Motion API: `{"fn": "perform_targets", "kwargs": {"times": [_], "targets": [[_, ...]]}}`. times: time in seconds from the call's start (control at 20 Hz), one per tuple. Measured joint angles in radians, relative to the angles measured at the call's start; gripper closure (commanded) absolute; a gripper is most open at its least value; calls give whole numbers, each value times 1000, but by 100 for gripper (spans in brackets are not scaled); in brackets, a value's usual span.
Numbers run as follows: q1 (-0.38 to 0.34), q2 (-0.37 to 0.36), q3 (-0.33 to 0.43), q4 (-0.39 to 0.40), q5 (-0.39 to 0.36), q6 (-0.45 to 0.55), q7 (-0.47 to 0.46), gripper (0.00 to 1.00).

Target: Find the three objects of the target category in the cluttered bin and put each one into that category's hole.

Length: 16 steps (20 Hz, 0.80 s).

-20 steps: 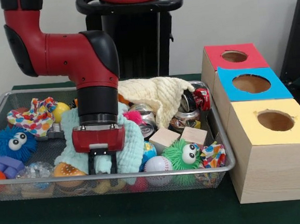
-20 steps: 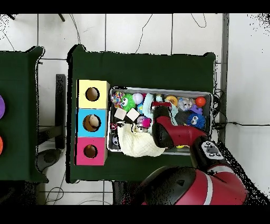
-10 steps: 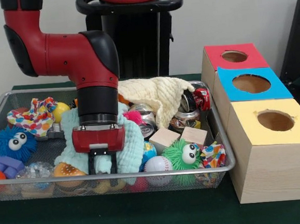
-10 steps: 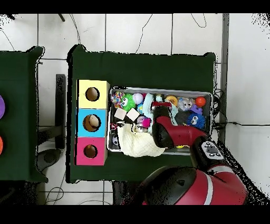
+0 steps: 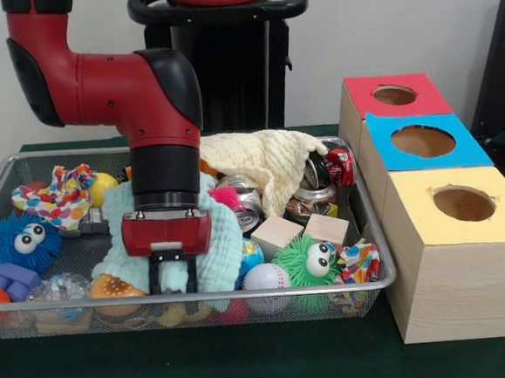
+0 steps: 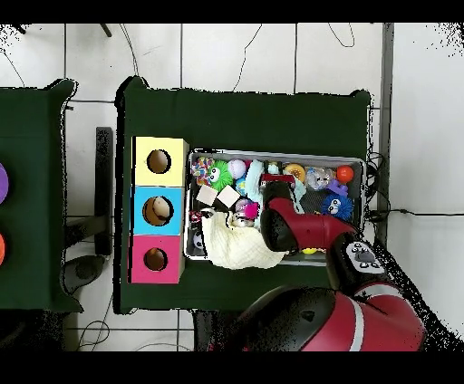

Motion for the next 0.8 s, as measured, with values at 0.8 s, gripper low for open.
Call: {"fn": "perform_targets", "kwargs": {"times": [0.8], "targets": [[42, -138, 1, 49, 105, 312, 0, 100]]}}
